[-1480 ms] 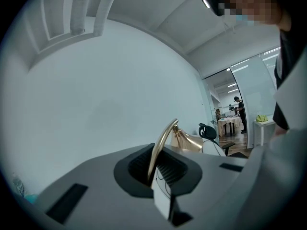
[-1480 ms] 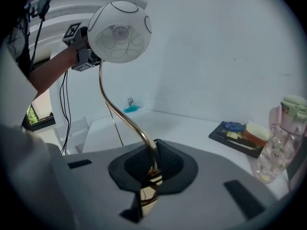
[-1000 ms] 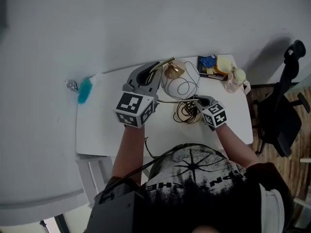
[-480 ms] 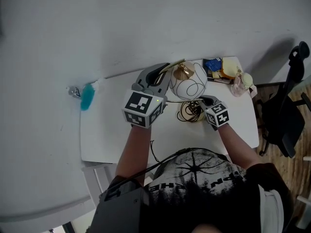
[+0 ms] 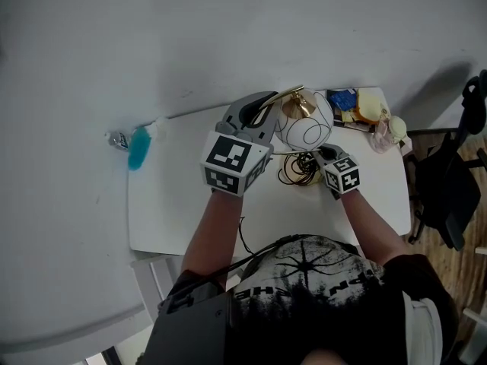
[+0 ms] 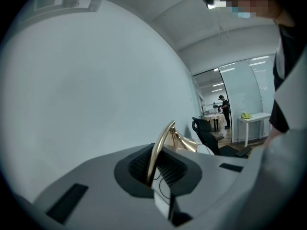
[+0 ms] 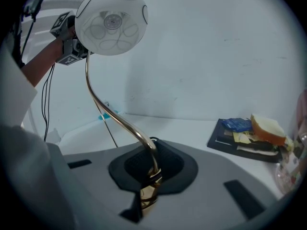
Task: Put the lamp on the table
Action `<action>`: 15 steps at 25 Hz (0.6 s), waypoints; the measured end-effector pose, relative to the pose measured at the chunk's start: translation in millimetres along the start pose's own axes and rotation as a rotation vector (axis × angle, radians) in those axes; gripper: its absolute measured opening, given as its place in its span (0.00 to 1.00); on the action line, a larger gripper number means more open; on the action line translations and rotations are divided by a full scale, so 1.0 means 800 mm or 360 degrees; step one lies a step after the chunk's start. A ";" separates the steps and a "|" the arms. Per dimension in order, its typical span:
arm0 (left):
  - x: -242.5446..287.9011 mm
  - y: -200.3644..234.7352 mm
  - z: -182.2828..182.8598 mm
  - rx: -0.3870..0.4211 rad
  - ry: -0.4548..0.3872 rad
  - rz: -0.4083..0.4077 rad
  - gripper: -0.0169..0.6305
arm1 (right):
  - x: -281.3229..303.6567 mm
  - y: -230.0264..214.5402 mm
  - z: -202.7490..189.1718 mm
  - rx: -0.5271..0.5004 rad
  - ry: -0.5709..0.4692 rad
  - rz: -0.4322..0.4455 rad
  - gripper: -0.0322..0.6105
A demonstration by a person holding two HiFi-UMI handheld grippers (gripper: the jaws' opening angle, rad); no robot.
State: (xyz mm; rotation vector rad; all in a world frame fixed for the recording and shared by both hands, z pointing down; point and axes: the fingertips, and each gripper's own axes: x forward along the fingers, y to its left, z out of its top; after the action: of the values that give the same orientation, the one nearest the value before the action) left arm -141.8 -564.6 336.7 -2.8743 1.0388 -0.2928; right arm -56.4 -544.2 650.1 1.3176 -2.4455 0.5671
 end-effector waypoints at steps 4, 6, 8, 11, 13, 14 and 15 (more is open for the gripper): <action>0.006 0.002 0.002 0.0021 0.0013 -0.0013 0.05 | 0.008 -0.003 0.005 0.0011 -0.0002 -0.0003 0.08; 0.009 0.001 0.001 0.0026 0.0020 -0.0015 0.05 | 0.010 -0.005 0.004 0.0017 -0.0002 -0.0007 0.08; 0.012 0.000 0.001 0.0027 0.0026 -0.0019 0.05 | 0.011 -0.006 0.003 0.0023 -0.0006 -0.0008 0.08; 0.017 -0.002 0.000 0.0026 0.0045 -0.0029 0.05 | 0.011 -0.008 0.001 0.0029 -0.0012 -0.0008 0.08; 0.020 -0.005 0.000 0.0015 0.0064 -0.0041 0.05 | 0.011 -0.009 0.000 0.0029 -0.0021 -0.0006 0.08; 0.022 -0.006 0.000 0.0011 0.0070 -0.0047 0.05 | 0.012 -0.010 0.000 0.0026 -0.0022 -0.0004 0.08; 0.023 -0.007 0.000 0.0009 0.0075 -0.0051 0.05 | 0.012 -0.011 0.000 0.0020 -0.0019 -0.0003 0.08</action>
State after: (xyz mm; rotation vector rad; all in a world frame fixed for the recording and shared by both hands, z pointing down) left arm -124.8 -572.0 340.4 -2.8950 0.9982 -0.3667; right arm -54.3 -555.7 656.2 1.3318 -2.4543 0.5769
